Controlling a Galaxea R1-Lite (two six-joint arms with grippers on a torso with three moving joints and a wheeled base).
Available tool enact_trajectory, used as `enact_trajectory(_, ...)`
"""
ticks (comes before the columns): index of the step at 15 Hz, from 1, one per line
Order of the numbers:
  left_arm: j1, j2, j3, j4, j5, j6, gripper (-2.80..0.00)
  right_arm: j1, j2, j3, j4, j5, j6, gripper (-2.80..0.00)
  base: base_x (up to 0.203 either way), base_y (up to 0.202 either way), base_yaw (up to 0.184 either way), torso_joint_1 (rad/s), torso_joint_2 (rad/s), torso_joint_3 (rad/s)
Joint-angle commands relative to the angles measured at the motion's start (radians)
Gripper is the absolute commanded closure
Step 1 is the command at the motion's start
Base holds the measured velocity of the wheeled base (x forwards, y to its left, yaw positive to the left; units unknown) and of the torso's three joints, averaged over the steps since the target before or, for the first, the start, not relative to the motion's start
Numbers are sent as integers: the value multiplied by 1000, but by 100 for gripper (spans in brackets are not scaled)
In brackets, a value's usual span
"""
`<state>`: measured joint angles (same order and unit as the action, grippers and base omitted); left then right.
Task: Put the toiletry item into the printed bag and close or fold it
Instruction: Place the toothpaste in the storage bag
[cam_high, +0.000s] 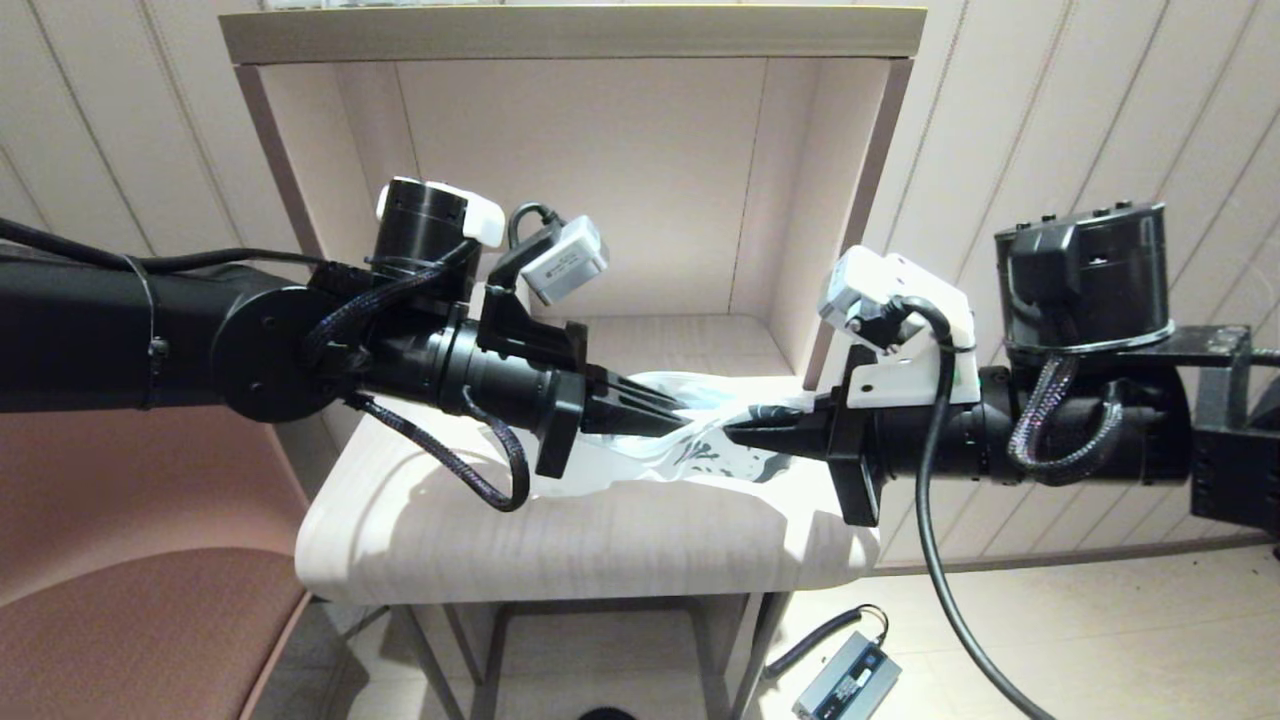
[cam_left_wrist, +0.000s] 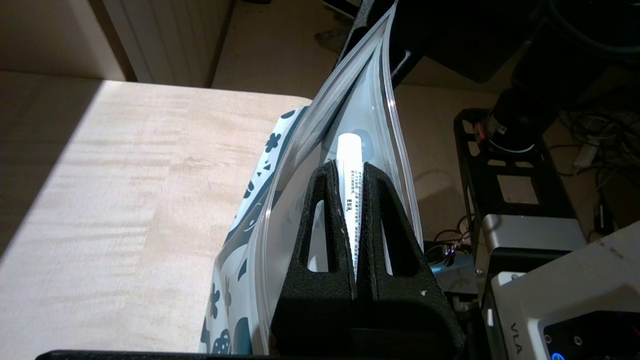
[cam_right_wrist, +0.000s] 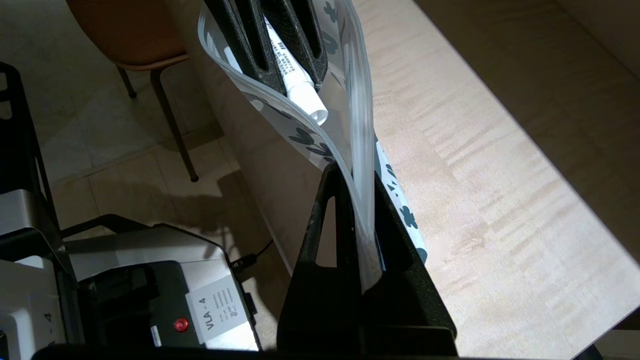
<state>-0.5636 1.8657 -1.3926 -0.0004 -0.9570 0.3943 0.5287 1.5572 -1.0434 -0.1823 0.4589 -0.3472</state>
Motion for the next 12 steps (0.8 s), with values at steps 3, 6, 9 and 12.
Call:
enact_trajectory(3,-1,23,-24,12,-3,-1,0,14,1,0,0,3,-3,0,0,0,0,0,0,0)
enact_trajectory(6,1,24,-54,63,-5,-3,0,17,1,0,0,3,-3,0,0,0,0,0,0,0)
enact_trajectory(9,1,24,-77,68,-5,-11,-280,19,0,-3,0,3,-1,0,0,0,0,0,0,0)
enact_trajectory(12,1,21,-88,80,-5,-29,-280,19,-1,-3,0,3,-3,0,0,0,0,0,0,0)
